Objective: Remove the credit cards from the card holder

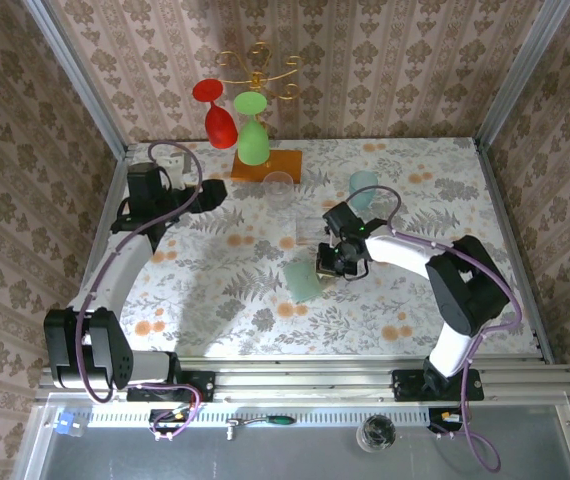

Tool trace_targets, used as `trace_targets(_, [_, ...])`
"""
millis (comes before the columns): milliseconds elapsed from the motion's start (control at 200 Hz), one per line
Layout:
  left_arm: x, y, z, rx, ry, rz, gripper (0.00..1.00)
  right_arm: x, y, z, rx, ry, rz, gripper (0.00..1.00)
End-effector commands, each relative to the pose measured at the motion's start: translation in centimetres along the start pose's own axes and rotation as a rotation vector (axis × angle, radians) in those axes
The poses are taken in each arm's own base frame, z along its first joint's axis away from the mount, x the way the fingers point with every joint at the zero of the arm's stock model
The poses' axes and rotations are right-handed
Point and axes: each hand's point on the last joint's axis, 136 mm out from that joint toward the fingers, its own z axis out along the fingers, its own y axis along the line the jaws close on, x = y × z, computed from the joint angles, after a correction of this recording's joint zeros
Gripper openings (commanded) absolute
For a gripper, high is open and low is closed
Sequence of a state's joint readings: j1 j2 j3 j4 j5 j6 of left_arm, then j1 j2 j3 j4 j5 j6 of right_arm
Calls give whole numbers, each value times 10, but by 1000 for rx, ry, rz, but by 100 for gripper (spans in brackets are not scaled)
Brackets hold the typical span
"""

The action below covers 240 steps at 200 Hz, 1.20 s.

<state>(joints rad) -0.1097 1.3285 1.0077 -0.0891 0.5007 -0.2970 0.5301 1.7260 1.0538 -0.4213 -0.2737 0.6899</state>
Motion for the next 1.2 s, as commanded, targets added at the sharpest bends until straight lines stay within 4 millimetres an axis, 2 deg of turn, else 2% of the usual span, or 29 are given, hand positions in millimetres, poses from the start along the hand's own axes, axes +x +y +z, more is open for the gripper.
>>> trace_targets(0, [-10, -10, -6, -42, -8, 87, 91, -24, 4, -26, -2, -110, 19, 0])
trace_targets(150, [-6, -7, -2, -70, 5, 107, 89, -35, 3, -42, -1, -167, 33, 0])
trace_targets(260, [-4, -10, 1, -37, -6, 75, 87, -39, 10, -50, -21, -181, 24, 0])
trace_targets(400, [1, -18, 7, 5, 19, 64, 84, -36, 38, -50, -145, -129, -41, 0])
trace_targets(560, [7, -37, 9, 71, 14, 75, 84, -29, 65, -50, -220, -69, -137, 0])
trace_targets(745, [16, -43, 12, 78, 31, 55, 83, -18, 100, -52, -303, 5, -248, 0])
trace_targets(855, [24, -49, 16, 83, 52, 52, 81, -12, 110, -59, -322, 22, -293, 0])
trace_targets(960, [35, -55, 19, 75, 85, 59, 80, -11, 104, -61, -294, 19, -297, 0])
trace_targets(1195, [63, -57, 26, 61, 124, -25, 77, -1, 45, -59, -88, 42, -201, 0])
